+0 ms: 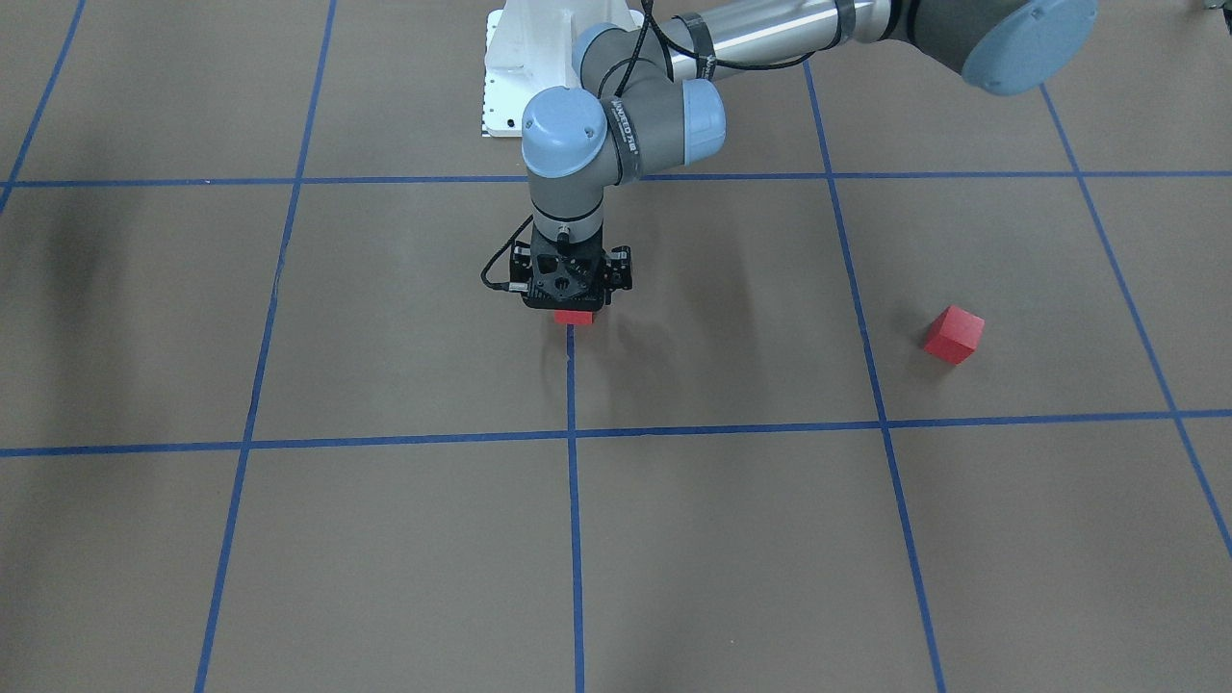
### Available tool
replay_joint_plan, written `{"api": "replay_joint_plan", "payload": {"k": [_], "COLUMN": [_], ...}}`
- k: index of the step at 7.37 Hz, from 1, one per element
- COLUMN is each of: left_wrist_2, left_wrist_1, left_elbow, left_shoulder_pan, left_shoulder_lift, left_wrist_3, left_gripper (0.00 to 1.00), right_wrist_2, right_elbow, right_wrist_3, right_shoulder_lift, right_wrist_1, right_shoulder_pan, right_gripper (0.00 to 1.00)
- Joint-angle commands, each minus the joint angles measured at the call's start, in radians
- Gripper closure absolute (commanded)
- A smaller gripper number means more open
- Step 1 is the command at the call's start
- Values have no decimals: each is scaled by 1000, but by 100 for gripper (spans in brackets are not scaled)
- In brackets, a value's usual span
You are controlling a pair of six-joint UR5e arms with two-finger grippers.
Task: Form red blocks into L shape at center
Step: 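Hold the cube with the left gripper and press it against the first cube, then open the left gripper and move it toward the last red cube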
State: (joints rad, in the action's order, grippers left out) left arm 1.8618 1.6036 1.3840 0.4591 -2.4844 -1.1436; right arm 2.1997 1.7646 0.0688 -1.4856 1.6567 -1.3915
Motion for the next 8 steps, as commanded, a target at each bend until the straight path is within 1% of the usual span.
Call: {"api": "replay_joint_plan", "payload": {"k": [1, 2, 3, 4, 5, 6, 8], "left_wrist_2": [48, 63, 60, 65, 71, 94, 141], "left_wrist_1": [-118, -163, -169, -165, -144, -107, 25], "left_elbow": [143, 290, 444, 539, 579, 580, 544], "left_shoulder_pan": [15, 33, 61, 122, 188, 261, 369], "left_shoulder_lift": [15, 101, 249, 389, 510, 603, 752], "left_wrist_3": [11, 54, 171, 305, 453, 590, 793], "left_gripper": [1, 1, 1, 1, 1, 1, 0], "right_wrist_2": [2, 2, 2, 2, 2, 2, 2], "right_elbow": [1, -1, -1, -1, -1, -2, -2], "right_wrist_3": [-1, -1, -1, -1, -1, -1, -1], "right_shoulder_lift": [1, -1, -1, -1, -1, -1, -2], "right_wrist_1": [0, 0, 0, 0, 0, 0, 0], "right_shoulder_pan": [0, 0, 0, 0, 0, 0, 0], "right_gripper": [0, 0, 0, 0, 0, 0, 0]}}
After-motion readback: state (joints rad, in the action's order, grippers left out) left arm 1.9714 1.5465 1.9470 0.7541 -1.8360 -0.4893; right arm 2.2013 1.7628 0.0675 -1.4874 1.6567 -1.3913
